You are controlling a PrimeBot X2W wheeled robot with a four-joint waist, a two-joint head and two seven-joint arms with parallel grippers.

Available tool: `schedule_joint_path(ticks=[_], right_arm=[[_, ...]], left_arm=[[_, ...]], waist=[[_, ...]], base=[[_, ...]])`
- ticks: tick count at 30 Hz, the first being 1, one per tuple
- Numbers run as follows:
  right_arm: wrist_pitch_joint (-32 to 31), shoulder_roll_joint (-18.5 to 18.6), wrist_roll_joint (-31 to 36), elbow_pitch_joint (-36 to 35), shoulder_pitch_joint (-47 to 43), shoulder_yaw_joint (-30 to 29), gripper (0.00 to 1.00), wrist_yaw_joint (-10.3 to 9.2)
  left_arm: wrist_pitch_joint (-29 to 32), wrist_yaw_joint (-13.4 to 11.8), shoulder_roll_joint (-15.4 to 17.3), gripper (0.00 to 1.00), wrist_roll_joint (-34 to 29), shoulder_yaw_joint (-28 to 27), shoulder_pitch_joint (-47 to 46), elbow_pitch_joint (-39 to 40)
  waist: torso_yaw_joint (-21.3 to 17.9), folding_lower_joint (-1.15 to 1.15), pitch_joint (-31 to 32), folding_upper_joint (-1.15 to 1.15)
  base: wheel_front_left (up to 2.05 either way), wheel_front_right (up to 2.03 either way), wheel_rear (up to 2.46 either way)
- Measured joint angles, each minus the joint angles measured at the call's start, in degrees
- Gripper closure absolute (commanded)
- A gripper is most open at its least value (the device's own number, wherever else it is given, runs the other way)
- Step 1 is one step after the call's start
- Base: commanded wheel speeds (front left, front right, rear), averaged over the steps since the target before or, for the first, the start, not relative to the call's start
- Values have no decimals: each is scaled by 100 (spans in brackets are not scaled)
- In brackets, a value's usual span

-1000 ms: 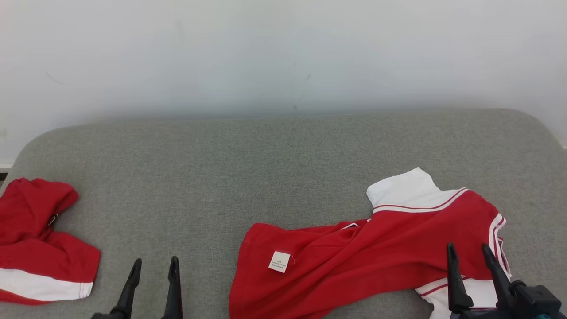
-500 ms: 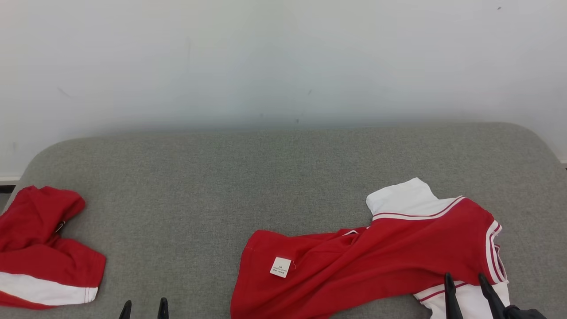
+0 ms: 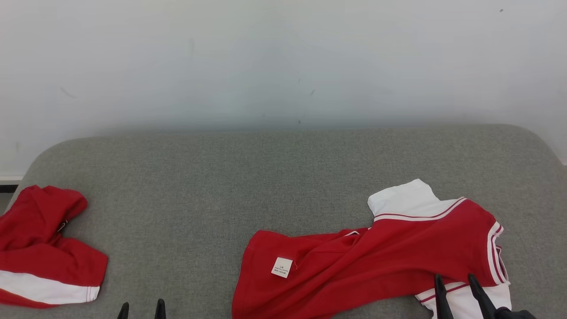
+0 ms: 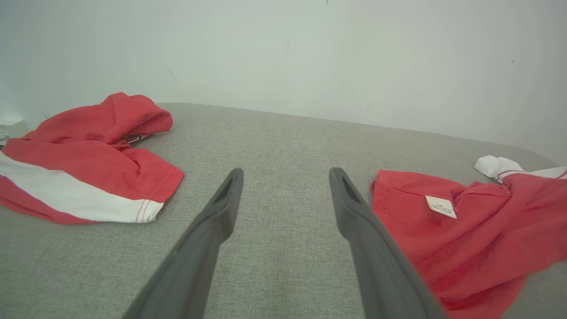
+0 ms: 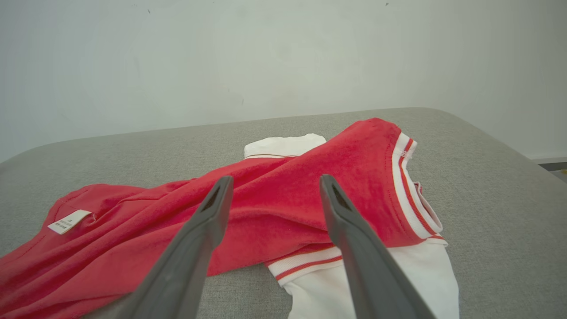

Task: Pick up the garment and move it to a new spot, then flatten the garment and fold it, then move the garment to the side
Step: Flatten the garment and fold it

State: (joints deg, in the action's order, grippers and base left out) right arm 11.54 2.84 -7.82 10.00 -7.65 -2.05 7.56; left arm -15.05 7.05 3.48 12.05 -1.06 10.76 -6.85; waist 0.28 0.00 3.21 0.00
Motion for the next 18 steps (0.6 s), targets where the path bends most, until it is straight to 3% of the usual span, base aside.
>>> schedule_joint_path(ticks=[13,18], right_arm=[[-155,0,-5,-67,42,4,0,0],[-633,10,-14,-55,515,-143,0,-1]], left_arm=[[0,35,-37,0,-80,4,-5,-164],[1,36,-44,0,417,331,-143,-664]], waist=[[-38,0,-28,0],[-96,0,-103,0]], base=[[0,0,0],[0,0,0]])
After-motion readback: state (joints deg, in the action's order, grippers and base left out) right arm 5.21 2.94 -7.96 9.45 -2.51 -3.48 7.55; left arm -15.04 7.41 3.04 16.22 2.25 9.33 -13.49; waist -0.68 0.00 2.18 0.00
